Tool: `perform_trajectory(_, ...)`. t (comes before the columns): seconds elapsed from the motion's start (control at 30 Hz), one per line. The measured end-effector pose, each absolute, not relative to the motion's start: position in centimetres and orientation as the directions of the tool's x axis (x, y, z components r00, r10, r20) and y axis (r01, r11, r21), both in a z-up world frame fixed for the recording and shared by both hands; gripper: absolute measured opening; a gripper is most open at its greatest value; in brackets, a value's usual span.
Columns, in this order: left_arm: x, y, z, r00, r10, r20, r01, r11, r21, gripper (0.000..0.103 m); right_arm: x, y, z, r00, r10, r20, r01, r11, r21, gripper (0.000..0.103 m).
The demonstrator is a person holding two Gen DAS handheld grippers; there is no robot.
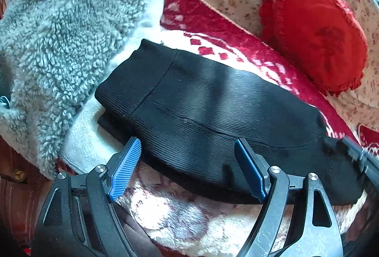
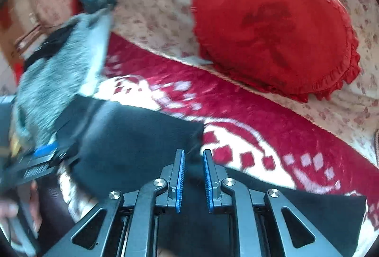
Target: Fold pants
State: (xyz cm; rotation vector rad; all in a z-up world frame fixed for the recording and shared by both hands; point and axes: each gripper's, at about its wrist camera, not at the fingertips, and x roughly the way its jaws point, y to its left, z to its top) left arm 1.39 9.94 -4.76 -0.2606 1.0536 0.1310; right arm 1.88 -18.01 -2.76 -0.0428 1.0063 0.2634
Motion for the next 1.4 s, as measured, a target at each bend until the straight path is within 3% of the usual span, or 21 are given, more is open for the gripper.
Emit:
perform_trajectory(0.23,0.1,7.3,-3.2,0.516,-0.043,-0.855,-0.171,0.973,-0.152,0.081,-1.7,-17.9,-7.3,0.403,0.171,-0.899,-0.24,0.968,0.077,0.014)
perform_trajectory(0.5,-0.4,3.6,-3.7,0.505,-0.094,-0.858,-0.094,0.982,-0.163,0.081,-4.1,-21.8,-5.3,0.455,0.11,-0.884,-0.166,0.985,0.037,0.016)
perform_trajectory(0.8,-0.1,1.7,-5.9,0.455,-0.078,-0.887,-0.069,0.99,-0.122,0.081,-0.7,-24.2,-5.5,0.493,0.143,-0.858,-0.071,0.99,0.124,0.016)
perform_trajectory(0.9,-0.1,1.6,-6.1,0.449,-0.072,-0.891,-0.062,0.992,-0.112,0.081,1.0,-25.1,-6.8,0.497,0.068,-0.865,-0.004,0.997,0.076,0.016)
perform_trajectory(1.0,0.1,1.5,-5.5,0.452,-0.084,-0.888,-0.059,0.991,-0.124,0.081,1.2,-26.1,-6.7,0.5,0.082,-0.862,0.017,0.994,0.105,0.016)
perform_trajectory(1.23,0.3,-0.3,-3.3,0.496,-0.142,-0.857,-0.004,0.986,-0.166,0.081,-2.8,-29.9,-5.1,0.488,0.007,-0.873,0.041,0.999,0.032,0.017)
perform_trajectory(1.4,0.6,-2.6,-3.6,0.478,-0.169,-0.862,0.05,0.985,-0.165,0.081,-5.4,-37.1,-4.9,0.448,-0.152,-0.881,0.201,0.977,-0.066,0.017)
